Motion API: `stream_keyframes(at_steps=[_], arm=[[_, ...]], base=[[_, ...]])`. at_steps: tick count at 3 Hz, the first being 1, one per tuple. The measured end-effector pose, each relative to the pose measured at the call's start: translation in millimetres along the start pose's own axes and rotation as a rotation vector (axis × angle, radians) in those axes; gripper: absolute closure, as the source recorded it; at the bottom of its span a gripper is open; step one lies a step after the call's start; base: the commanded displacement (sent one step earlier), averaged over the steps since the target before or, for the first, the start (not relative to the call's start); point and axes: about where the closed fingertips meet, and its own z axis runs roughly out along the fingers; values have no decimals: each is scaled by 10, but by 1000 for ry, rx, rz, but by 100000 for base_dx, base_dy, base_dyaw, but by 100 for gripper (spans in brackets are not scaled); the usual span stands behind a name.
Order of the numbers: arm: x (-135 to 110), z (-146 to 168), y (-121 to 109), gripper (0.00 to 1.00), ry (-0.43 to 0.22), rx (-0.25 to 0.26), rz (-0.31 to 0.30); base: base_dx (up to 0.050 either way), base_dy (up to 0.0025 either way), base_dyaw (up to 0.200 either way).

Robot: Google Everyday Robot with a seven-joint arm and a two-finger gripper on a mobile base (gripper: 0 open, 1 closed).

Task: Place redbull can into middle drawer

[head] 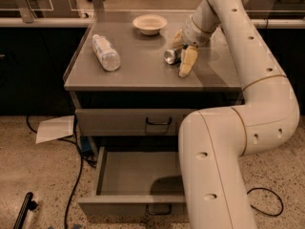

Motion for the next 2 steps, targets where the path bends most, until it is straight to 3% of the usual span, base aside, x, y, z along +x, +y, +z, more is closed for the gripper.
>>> stream_keyframes(at_steps=[2], arm=[[0, 0, 0, 89, 0, 0, 0]], base=[[0, 0, 0]])
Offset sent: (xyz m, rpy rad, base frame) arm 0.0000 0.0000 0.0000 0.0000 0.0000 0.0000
